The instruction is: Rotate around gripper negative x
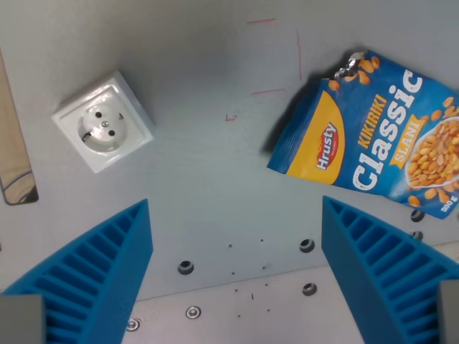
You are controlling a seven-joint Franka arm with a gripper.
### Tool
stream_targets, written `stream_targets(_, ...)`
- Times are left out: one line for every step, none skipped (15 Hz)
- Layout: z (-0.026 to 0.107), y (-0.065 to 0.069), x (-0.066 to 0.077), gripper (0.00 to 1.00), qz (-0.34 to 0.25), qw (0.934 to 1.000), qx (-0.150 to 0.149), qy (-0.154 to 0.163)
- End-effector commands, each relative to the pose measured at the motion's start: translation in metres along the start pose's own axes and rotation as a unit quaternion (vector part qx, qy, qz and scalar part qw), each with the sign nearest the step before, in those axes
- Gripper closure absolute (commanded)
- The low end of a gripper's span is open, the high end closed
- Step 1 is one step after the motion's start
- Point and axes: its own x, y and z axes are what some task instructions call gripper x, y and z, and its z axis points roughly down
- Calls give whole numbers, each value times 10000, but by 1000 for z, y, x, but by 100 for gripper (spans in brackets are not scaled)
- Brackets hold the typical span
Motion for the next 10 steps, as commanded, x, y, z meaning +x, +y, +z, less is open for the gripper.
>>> stream_targets(-4, -3, 1, 0, 103, 9931, -1167, -113)
stream_targets(-4, -3, 1, 0, 103, 9923, -1233, -113)
stream_targets(-4, -3, 1, 0, 102, 9914, -1299, -114)
stream_targets(-4, -3, 1, 0, 101, 9905, -1365, -115)
stream_targets(-4, -3, 1, 0, 100, 9896, -1431, -115)
stream_targets(-4, -3, 1, 0, 100, 9886, -1497, -116)
stream_targets(-4, -3, 1, 0, 99, 9876, -1563, -117)
stream_targets(-4, -3, 1, 0, 98, 9865, -1629, -117)
stream_targets(-4, -3, 1, 0, 97, 9854, -1695, -118)
stream_targets(-4, -3, 1, 0, 96, 9843, -1760, -119)
